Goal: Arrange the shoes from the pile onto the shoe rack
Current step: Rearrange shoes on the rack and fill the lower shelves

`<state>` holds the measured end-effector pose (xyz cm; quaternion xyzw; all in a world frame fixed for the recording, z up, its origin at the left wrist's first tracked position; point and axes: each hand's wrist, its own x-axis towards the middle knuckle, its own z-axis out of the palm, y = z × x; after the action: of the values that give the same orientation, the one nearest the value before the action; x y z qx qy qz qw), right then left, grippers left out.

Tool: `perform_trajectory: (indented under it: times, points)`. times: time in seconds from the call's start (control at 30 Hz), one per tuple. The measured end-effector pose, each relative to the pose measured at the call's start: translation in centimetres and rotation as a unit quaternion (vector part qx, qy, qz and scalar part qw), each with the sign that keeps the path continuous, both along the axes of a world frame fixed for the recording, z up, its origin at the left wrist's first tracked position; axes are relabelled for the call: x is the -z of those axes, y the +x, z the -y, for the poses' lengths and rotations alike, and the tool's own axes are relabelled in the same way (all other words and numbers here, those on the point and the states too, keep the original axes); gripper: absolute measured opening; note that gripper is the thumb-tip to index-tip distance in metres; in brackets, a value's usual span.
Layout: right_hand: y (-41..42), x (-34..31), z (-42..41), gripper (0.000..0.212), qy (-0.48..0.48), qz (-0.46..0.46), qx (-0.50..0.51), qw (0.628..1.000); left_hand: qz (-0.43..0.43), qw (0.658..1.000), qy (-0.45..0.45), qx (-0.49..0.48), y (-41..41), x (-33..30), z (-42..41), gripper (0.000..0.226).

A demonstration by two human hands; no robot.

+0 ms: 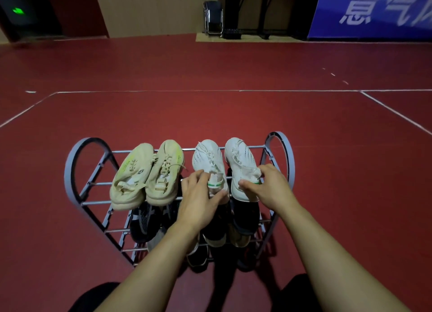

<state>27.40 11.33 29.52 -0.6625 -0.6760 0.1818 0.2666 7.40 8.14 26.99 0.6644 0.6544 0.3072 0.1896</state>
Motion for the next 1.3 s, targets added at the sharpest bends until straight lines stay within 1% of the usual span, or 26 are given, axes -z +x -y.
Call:
perform_trajectory:
  times: [0.1, 0.2, 0.23, 0.3, 0.4, 0.47, 0.57, 0.67, 0.73, 0.77, 0.87, 0.93, 1.03, 1.1, 1.17, 1.2, 1.23, 1.27, 1.3]
  points:
    - [-0.3, 0.3, 0.0, 0.046, 0.006, -0.014, -0.035, 0.999, 0.028, 0.999, -0.002, -0.015, -0.5, 0.1, 0.1, 0.052]
    - [-0.7, 0.5, 0.1, 0.047, 0.028, -0.049, -0.112, 0.992, 0.064, 0.998, 0.001, -0.006, -1.2, -0.3, 0.1, 0.054]
    - [-0.9, 0.5, 0.0, 0.044, 0.035, -0.053, -0.136, 0.989, 0.066, 0.998, 0.001, 0.000, -1.5, -0.4, 0.1, 0.057]
    - [-1.6, 0.2, 0.2, 0.026, 0.054, -0.043, -0.165, 0.984, 0.064, 0.998, 0.009, 0.011, -2.1, -0.8, 0.1, 0.060]
    - [-2.8, -0.3, 0.9, 0.022, 0.055, -0.018, -0.189, 0.980, 0.067, 0.997, 0.020, 0.037, -3.0, -1.2, 0.3, 0.060]
    - [-3.2, -0.3, 1.3, 0.016, 0.023, -0.014, -0.203, 0.979, 0.064, 0.996, 0.018, 0.051, -3.7, -1.3, 0.2, 0.055]
    - [-3.8, -0.2, 1.5, 0.029, -0.024, -0.025, -0.206, 0.978, 0.061, 0.997, -0.018, 0.052, -4.7, -1.2, 0.0, 0.051]
    - [-4.3, -0.7, 1.6, 0.036, -0.022, -0.043, -0.198, 0.979, 0.078, 0.992, -0.045, 0.091, -5.2, -1.0, 0.1, 0.065]
    - [-4.5, -1.6, 1.4, 0.045, -0.055, -0.072, -0.195, 0.977, 0.080, 0.987, -0.063, 0.122, -4.9, -1.4, 0.5, 0.070]
    - [-4.6, -2.2, 1.3, 0.049, -0.073, -0.085, -0.200, 0.973, 0.081, 0.987, -0.066, 0.123, -4.6, -1.6, 0.6, 0.069]
    - [-4.9, -4.2, 0.4, 0.056, -0.127, -0.093, -0.229, 0.961, 0.061, 0.996, -0.022, 0.063, -3.1, -1.7, 0.9, 0.066]
    - [-5.4, -5.3, -0.8, 0.061, -0.175, -0.098, -0.241, 0.950, 0.044, 0.999, 0.011, 0.016, -2.1, -1.3, 0.7, 0.057]
    - [-5.8, -5.8, -2.7, 0.065, -0.236, -0.076, -0.241, 0.939, 0.060, 0.998, 0.020, -0.016, -1.6, -0.8, 0.3, 0.033]
    - [-5.6, -5.6, -3.9, 0.061, -0.260, -0.062, -0.241, 0.933, 0.056, 0.998, 0.019, -0.013, -1.8, -0.5, -0.1, 0.025]
    - [-5.2, -5.2, -5.1, 0.043, -0.236, -0.038, -0.251, 0.938, 0.055, 0.998, 0.020, -0.003, -2.0, -0.2, -0.4, 0.022]
    - [-4.9, -5.1, -5.7, 0.032, -0.205, -0.015, -0.263, 0.943, 0.060, 0.998, 0.019, 0.001, -2.1, -0.3, -0.4, 0.021]
    - [-4.6, -5.0, -6.3, 0.025, -0.181, 0.016, -0.276, 0.944, 0.069, 0.997, 0.016, 0.003, -2.3, -0.3, -0.5, 0.019]
    - [-4.4, -5.2, -6.6, 0.025, -0.171, 0.052, -0.292, 0.940, 0.081, 0.997, 0.012, 0.003, -2.4, -0.4, -0.4, 0.017]
    - [-4.3, -5.1, -7.2, 0.030, -0.170, 0.092, -0.308, 0.931, 0.094, 0.995, 0.006, 0.004, -2.6, -0.5, -0.4, 0.015]
